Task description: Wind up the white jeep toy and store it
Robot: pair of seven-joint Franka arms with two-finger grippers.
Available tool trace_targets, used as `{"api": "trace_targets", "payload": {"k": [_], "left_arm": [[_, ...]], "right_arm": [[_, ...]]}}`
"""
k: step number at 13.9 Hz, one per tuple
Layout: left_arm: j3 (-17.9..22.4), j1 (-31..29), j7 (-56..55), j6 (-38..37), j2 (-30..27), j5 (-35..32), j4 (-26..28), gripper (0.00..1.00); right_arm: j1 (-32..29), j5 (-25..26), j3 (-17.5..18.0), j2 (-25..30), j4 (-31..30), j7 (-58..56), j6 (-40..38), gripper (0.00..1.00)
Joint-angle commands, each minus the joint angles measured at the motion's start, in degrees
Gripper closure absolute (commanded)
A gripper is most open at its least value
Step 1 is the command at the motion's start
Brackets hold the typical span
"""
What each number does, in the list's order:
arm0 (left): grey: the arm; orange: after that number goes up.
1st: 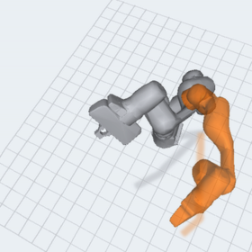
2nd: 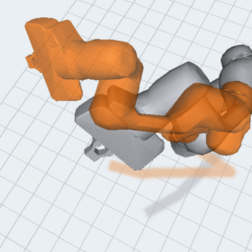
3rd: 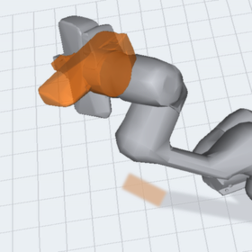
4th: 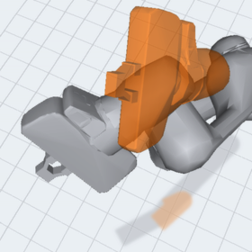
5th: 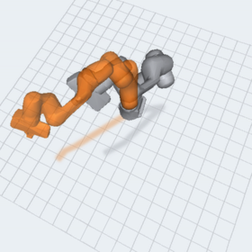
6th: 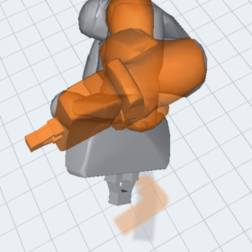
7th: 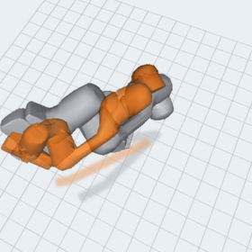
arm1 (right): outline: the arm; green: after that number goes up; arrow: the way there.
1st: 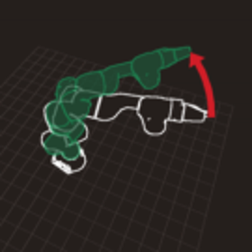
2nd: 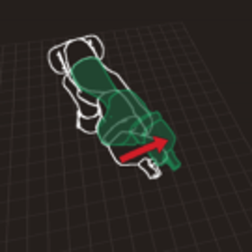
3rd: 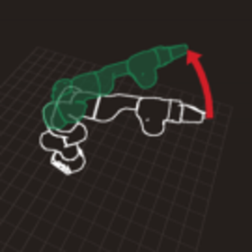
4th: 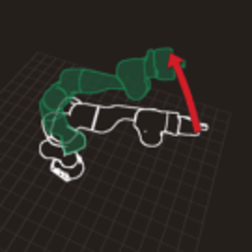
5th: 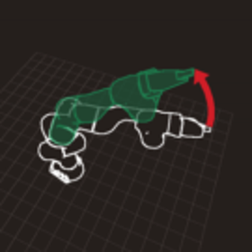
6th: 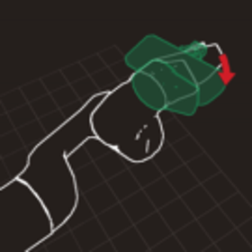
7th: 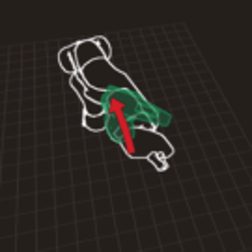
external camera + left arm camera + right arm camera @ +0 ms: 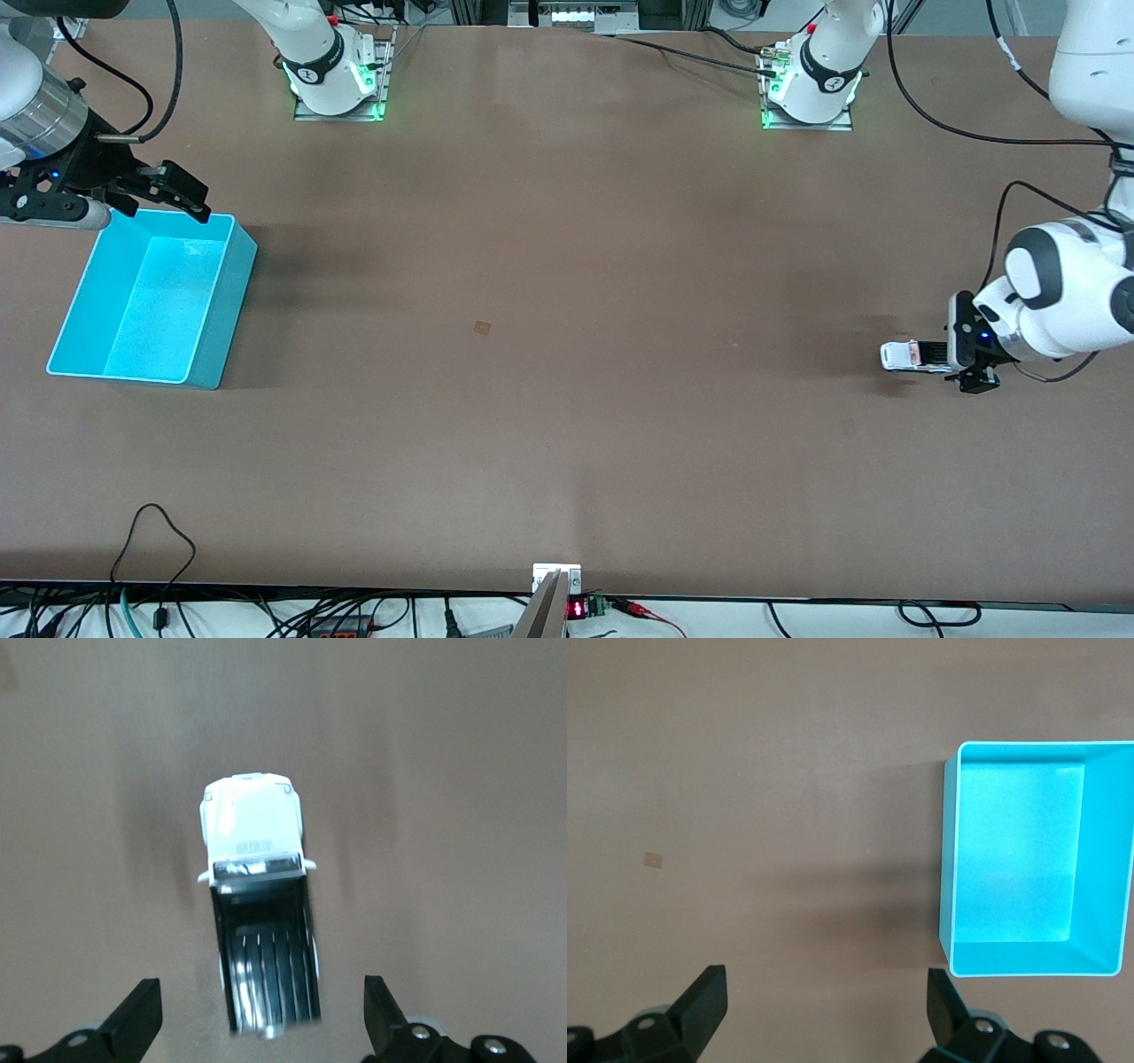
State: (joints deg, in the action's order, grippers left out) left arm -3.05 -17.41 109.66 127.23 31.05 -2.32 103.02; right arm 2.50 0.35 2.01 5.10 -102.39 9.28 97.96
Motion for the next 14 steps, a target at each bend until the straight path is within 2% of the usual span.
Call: {"api": "trace_targets", "payload": {"k": [1, 11, 14], "left_arm": [[-0.3, 1.1, -5.2, -7.4, -1.0, -1.6, -4.4, 0.00], [-0.3, 9.4, -40.0, -33.3, -1.7, -1.6, -19.6, 0.00], [-0.5, 10.9, -46.8, -36.0, -1.7, -1.6, -22.7, 0.00]], "right_arm": [[-0.2, 0.0, 0.3, 0.4, -0.4, -0.1, 0.3, 0.00], [-0.2, 0.0, 0.3, 0.4, -0.4, -0.1, 0.2, 0.00], [-0.2, 0.0, 0.3, 0.4, -0.4, -0.2, 0.2, 0.00]]}}
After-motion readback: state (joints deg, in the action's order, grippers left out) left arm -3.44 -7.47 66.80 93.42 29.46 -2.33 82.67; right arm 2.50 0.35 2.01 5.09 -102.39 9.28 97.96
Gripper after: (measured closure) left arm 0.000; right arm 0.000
